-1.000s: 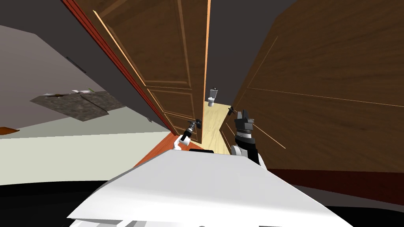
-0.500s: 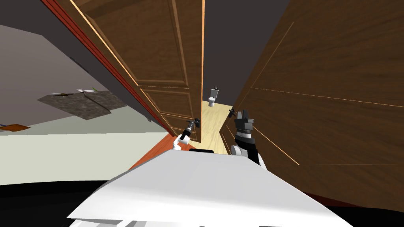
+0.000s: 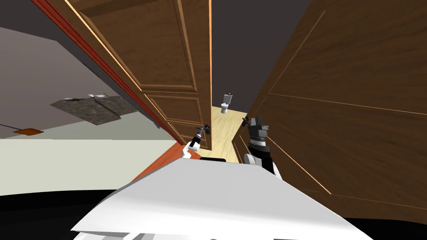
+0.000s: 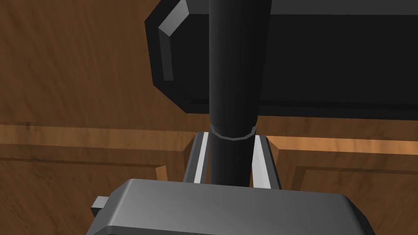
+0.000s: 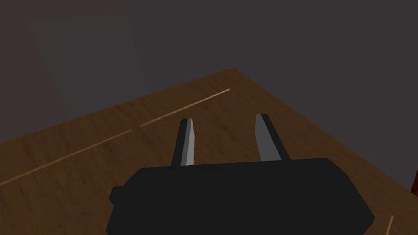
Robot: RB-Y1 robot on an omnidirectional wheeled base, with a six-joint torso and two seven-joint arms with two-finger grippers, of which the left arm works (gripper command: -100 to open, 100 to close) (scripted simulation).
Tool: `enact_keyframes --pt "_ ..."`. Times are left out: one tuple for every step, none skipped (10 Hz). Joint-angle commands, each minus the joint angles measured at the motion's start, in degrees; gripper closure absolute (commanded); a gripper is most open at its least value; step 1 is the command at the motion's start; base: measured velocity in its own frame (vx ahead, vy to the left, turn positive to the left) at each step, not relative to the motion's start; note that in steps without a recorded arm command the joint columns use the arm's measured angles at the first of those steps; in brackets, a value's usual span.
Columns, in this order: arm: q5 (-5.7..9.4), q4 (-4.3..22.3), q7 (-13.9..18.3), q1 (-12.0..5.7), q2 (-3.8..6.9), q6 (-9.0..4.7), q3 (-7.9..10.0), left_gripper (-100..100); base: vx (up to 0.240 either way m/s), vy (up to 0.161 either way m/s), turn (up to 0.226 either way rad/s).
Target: Push the door open
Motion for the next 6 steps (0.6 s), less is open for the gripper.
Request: enact_keyframes --pt "0.15 -0.3 -0.4 -0.16 0.18 -0.20 2.04 100 0.157 -0.117 0.064" --pt "0.19 -0.1 -0.5 -0.28 0.08 -0.20 2.53 100 0.140 -0.128 0.078" --pt "0.26 0.3 -0.7 -0.52 -0.12 -0.19 3.50 100 0.141 -0.153 0.063" --pt "0.34 0.6 -0.9 -0.75 -0.33 -0.19 4.43 100 0.170 -0.164 0.103" --pt "0.41 0.9 -1.2 -0.98 -0.53 -0.19 5.34 100 0.172 -0.146 0.126" --pt "0.48 1.2 -1.4 -1.19 -0.74 -0.19 6.18 100 0.165 -0.150 0.083"
